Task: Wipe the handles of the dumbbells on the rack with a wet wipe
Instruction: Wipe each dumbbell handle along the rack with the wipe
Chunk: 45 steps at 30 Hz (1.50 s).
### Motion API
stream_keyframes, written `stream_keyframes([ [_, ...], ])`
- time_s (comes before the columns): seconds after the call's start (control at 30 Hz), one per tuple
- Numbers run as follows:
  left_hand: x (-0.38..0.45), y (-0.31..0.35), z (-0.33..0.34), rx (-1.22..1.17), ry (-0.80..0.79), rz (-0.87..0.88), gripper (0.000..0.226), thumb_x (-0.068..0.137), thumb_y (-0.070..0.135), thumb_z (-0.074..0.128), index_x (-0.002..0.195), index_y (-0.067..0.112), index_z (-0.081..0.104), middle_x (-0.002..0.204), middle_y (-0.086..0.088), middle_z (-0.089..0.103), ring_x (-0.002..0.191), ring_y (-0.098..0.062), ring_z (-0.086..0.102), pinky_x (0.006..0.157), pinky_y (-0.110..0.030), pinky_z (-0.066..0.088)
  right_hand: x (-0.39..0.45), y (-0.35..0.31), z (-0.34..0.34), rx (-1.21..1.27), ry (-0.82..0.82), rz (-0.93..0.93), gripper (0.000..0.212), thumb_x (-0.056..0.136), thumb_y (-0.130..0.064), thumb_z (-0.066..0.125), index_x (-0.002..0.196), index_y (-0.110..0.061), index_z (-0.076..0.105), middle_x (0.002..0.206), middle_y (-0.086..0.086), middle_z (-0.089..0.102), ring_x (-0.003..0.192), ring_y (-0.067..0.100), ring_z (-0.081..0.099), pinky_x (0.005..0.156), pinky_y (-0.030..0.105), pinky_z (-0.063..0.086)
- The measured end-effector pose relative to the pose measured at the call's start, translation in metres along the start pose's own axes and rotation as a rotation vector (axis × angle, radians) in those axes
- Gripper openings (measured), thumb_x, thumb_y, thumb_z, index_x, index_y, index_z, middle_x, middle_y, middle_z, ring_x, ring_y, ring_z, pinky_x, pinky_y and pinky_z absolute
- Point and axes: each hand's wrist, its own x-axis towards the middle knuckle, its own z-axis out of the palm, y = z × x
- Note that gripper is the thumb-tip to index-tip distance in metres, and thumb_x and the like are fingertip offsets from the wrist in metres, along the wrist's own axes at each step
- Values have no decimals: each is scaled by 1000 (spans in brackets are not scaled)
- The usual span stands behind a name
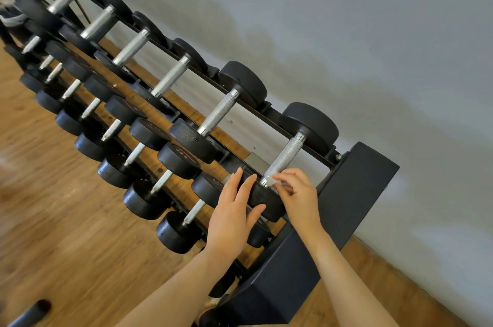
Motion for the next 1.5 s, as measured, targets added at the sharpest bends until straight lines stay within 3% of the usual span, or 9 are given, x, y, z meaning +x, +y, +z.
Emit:
stream_keyframes([
  [0.13,0,0,1,27,2,7,65,96,43,55,153,32,25,163,6,9,142,-9,28,100,-13,26,0,5,1,-101,16,-141,27,85,-4,69,111,-9,70,105,0,64,97,8,59,84,17,52],
  [0.27,1,2,0,20,-5,-11,65,96,44,54,153,34,26,163,8,10,127,-6,43,95,-10,27,9,3,0,-118,86,-137,23,89,-14,62,110,-8,70,107,1,63,99,11,58,85,20,51],
  [0.37,1,1,0,27,-6,-2,65,96,44,53,153,34,24,163,8,8,134,-2,31,100,-11,22,10,1,0,-225,40,-270,32,92,-27,52,108,-7,71,104,3,64,97,11,55,83,18,49],
  [0.57,3,-1,3,25,-1,-8,65,95,41,57,153,30,28,163,5,13,149,-16,17,116,-33,28,10,10,-8,-342,-61,-483,36,83,-15,65,117,-3,66,113,10,63,107,19,54,89,27,52],
  [0.67,2,0,3,19,-15,-5,65,96,42,55,153,32,26,163,6,10,149,-14,14,115,-29,29,11,13,-8,-349,-63,-529,34,87,-17,61,116,-2,66,113,10,64,107,21,55,85,30,55],
  [0.97,1,-7,7,14,7,-7,65,94,44,57,151,32,30,161,4,16,147,-17,20,109,-41,44,22,10,-5,-203,-59,-350,24,90,-17,63,110,-6,71,106,4,65,100,15,57,83,26,54],
  [1.23,1,-3,5,31,15,-2,64,91,47,53,150,30,34,161,1,21,147,-19,22,112,-32,24,21,3,-6,-123,-76,-262,20,88,-15,66,106,-9,72,103,-1,63,99,13,56,85,19,51],
  [1.37,0,-3,4,10,16,-6,64,93,44,56,150,30,34,161,2,19,148,-18,20,114,-36,30,30,2,-15,-88,-1,-166,20,90,-19,61,103,-8,71,102,-10,53,97,5,52,87,8,43],
  [1.5,0,-3,4,25,25,3,64,93,42,59,150,29,35,161,2,20,147,-17,21,113,-33,28,17,-5,-11,-86,-77,-194,22,89,-20,59,103,-8,71,102,-8,54,97,8,53,87,13,46],
])
